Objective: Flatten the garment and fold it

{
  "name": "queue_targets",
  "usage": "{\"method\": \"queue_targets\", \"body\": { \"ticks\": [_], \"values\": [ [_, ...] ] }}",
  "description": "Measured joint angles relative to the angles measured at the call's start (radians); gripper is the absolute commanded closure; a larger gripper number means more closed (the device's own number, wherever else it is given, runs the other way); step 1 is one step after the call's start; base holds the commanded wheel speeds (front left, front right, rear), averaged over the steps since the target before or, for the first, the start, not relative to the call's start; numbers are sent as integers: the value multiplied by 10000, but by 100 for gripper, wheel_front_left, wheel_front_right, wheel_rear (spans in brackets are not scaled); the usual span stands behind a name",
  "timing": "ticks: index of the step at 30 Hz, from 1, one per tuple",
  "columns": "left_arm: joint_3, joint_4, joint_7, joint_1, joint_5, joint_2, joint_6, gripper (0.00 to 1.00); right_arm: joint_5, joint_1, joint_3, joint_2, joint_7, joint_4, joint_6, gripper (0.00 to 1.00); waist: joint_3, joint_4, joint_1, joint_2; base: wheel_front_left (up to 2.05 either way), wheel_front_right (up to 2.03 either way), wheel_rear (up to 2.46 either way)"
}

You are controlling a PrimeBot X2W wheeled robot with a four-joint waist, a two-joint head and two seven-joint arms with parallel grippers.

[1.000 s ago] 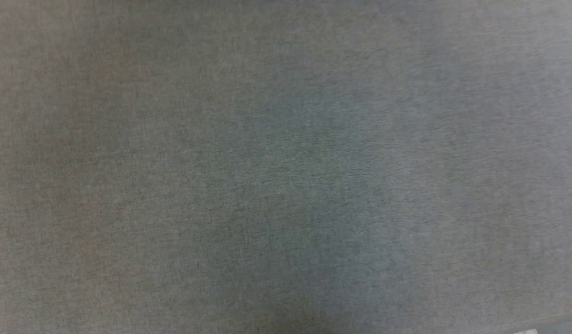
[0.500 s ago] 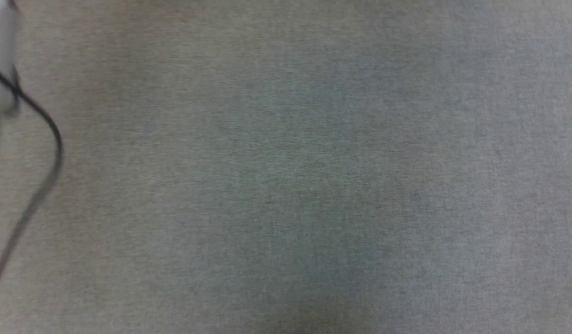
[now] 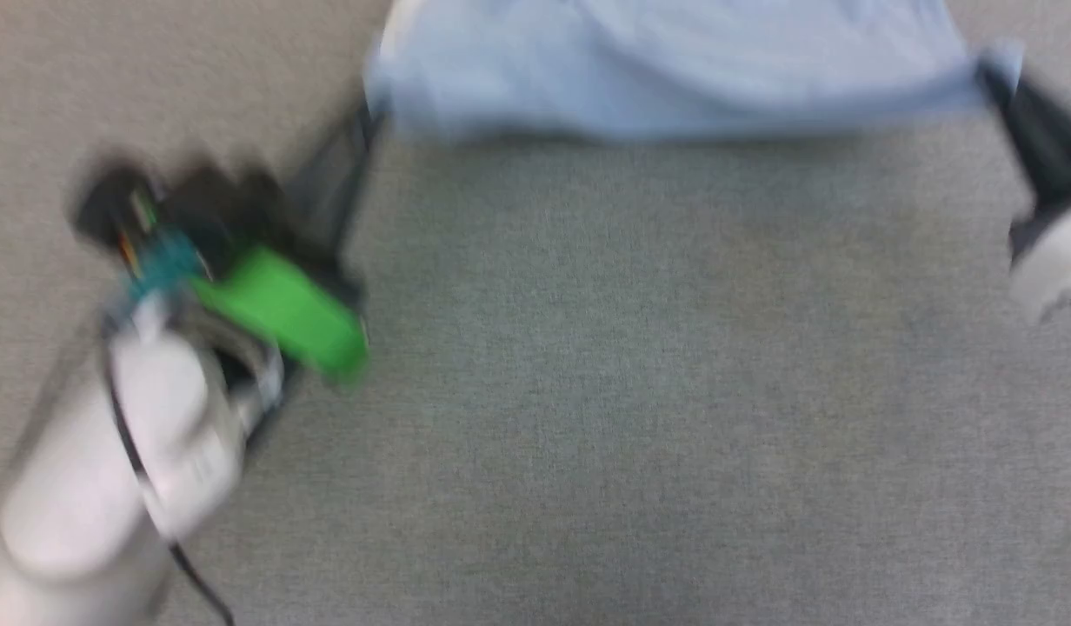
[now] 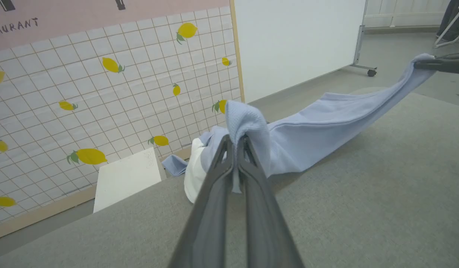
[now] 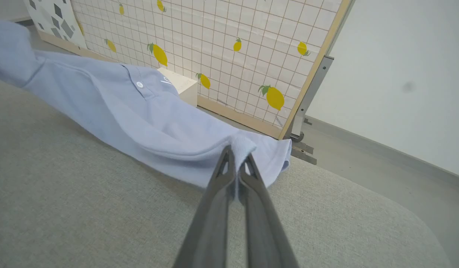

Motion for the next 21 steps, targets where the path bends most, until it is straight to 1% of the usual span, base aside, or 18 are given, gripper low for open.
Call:
{"method": "queue_targets", "body": {
  "ticks": [2, 6, 9, 11, 16, 17, 21],
  "values": [
    [-171, -332, 127, 918, -127, 138, 336, 100, -63, 903, -428, 159, 305, -416, 0, 100, -242, 26, 0, 0, 0, 0, 0],
    [-541, -698, 422, 2578, -487, 190, 949, 100, -339, 2583, -1204, 575, 980, -1118, 0, 100, -721, 48, 0, 0, 0, 0, 0],
    [-782, -673, 690, 3457, -809, 213, 1185, 100, -617, 3638, -1716, 769, 1411, -1486, 0, 100, -1032, 70, 0, 0, 0, 0, 0],
    [-982, -640, 989, 3893, -1064, 267, 1260, 100, -652, 4305, -2067, 961, 1680, -1653, 0, 100, -1210, 94, 0, 0, 0, 0, 0],
    [-1317, -602, 1925, 4989, -2042, 286, 1494, 100, -706, 6125, -2740, 1505, 2416, -1958, 0, 100, -1601, 195, 0, 0, 0, 0, 0],
    [-1419, -577, 2238, 5403, -2376, 311, 1609, 100, -771, 6729, -2955, 1670, 2606, -2013, -2, 100, -1724, 231, -1, 0, 0, 0, 0],
    [-1542, -564, 2880, 6136, -3049, 416, 1875, 100, -957, 7796, -3417, 2033, 3093, -2136, 0, 100, -1942, 292, 0, 0, 0, 0, 0]
  ]
}}
